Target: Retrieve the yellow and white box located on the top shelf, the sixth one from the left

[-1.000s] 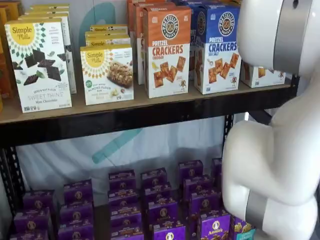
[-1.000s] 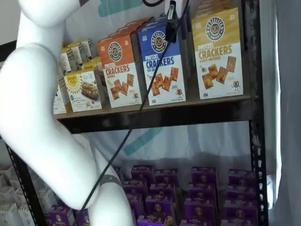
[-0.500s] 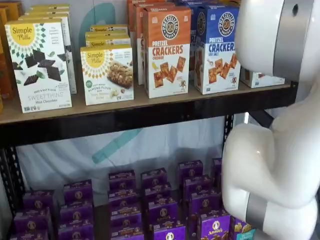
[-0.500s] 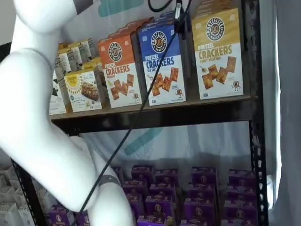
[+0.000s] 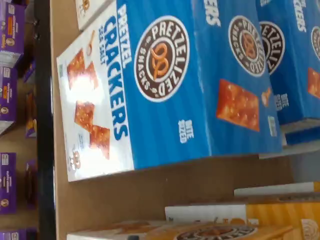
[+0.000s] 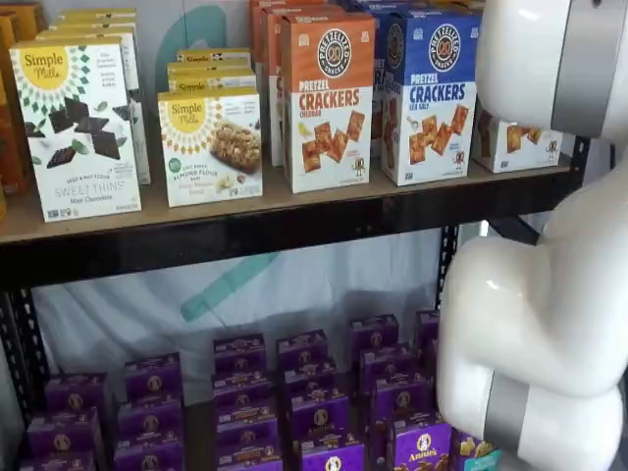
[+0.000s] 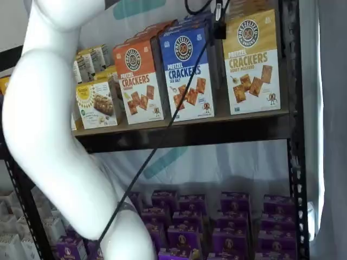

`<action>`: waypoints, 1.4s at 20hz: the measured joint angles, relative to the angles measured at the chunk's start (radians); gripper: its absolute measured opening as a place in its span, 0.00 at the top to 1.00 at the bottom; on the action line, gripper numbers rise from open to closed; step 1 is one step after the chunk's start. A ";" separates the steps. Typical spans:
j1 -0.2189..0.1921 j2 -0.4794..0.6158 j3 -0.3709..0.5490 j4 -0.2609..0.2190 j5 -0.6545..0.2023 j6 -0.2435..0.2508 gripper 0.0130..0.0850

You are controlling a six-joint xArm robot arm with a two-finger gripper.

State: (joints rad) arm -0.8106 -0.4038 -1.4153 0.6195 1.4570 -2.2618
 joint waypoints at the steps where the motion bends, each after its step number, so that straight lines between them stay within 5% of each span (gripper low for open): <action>1: 0.005 0.009 -0.004 -0.003 -0.006 0.000 0.00; 8: 0.038 0.065 -0.055 -0.051 -0.016 0.014 0.00; 13: 0.060 0.141 -0.170 -0.126 0.079 0.052 0.00; 28: 0.111 0.242 -0.322 -0.215 0.139 0.096 0.00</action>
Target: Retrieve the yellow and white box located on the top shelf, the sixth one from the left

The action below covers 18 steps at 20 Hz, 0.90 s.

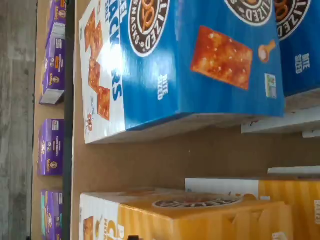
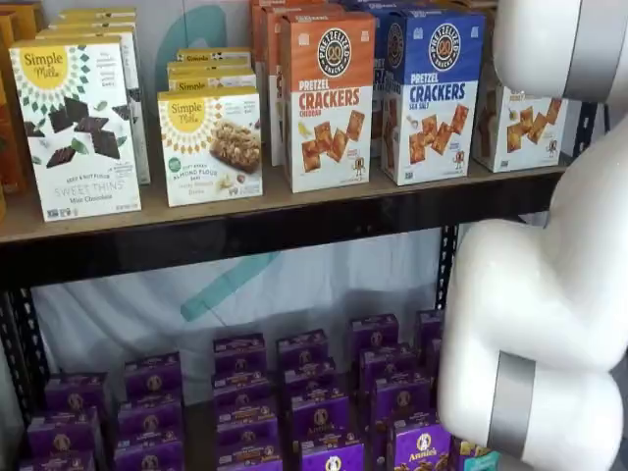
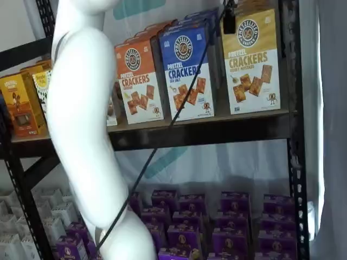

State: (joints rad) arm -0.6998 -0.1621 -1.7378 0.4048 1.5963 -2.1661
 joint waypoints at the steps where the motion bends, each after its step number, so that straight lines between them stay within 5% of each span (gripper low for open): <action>1: 0.005 0.005 -0.005 -0.006 -0.001 0.002 0.00; 18: 0.078 0.085 -0.117 -0.158 0.075 0.039 0.00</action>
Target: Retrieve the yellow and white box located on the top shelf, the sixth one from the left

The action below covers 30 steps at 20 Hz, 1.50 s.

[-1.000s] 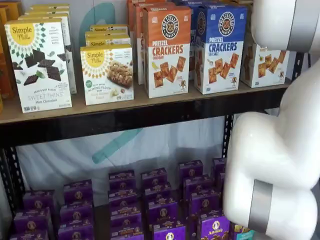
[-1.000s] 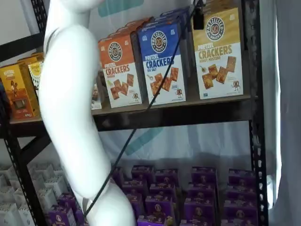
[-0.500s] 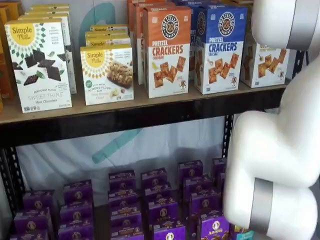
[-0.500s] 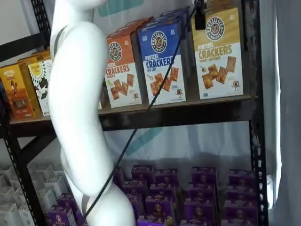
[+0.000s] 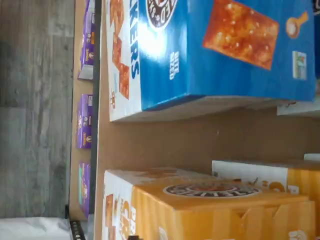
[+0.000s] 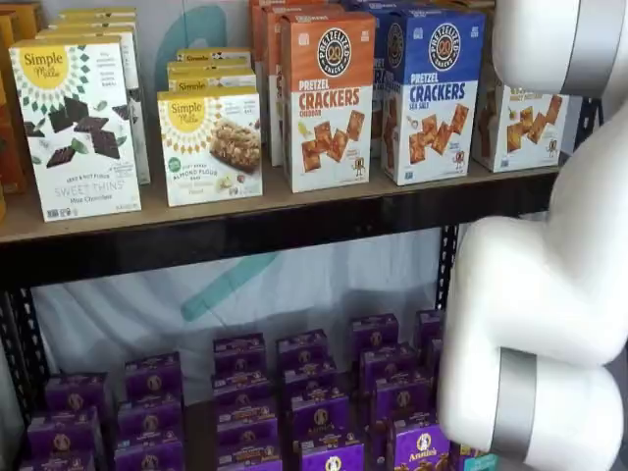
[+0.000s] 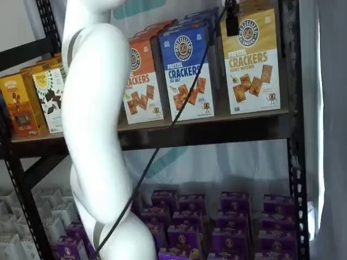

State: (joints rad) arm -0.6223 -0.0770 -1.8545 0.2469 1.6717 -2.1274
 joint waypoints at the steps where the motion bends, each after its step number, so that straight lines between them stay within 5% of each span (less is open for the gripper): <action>1: 0.003 0.001 -0.001 -0.008 0.001 0.000 0.00; 11: 0.031 0.011 -0.019 -0.105 0.037 -0.001 0.00; 30: 0.055 -0.011 0.003 -0.158 0.046 0.008 0.00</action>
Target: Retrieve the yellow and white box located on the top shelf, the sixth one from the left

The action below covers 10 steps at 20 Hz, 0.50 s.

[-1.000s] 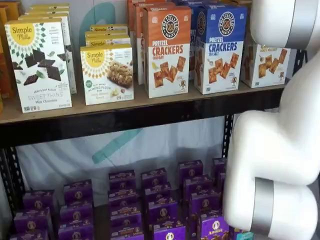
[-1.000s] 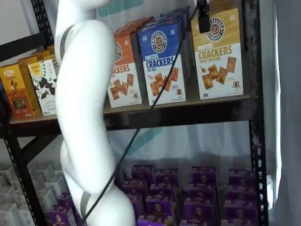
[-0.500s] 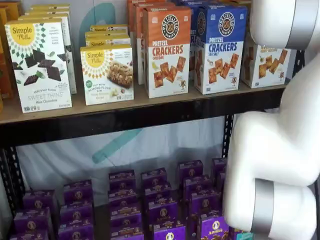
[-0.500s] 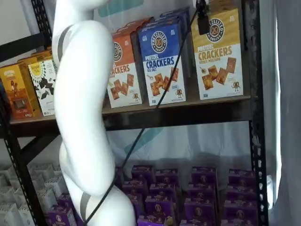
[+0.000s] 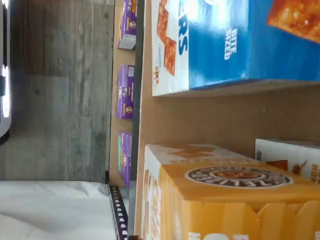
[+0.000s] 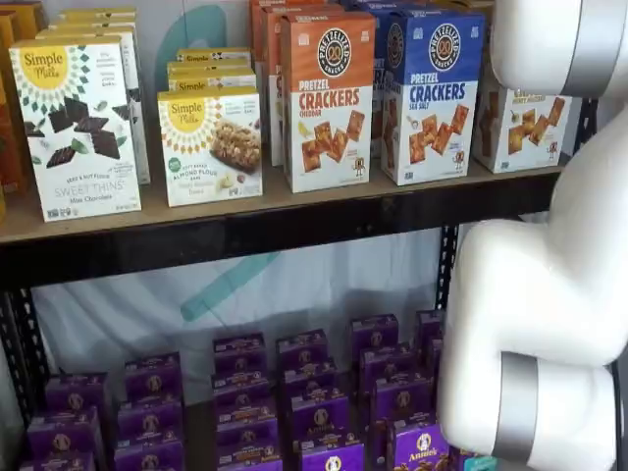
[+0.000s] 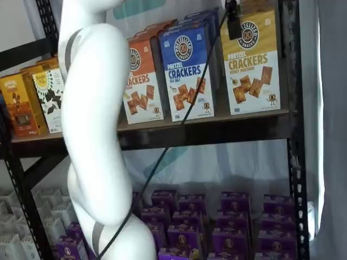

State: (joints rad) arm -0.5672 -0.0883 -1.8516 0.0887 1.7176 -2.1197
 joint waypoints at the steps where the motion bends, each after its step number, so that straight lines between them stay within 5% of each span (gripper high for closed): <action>1: 0.000 -0.003 0.006 -0.001 -0.003 0.000 0.00; 10: -0.002 -0.023 0.042 0.002 -0.022 -0.003 0.06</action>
State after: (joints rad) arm -0.5696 -0.1116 -1.8097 0.0905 1.6956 -2.1230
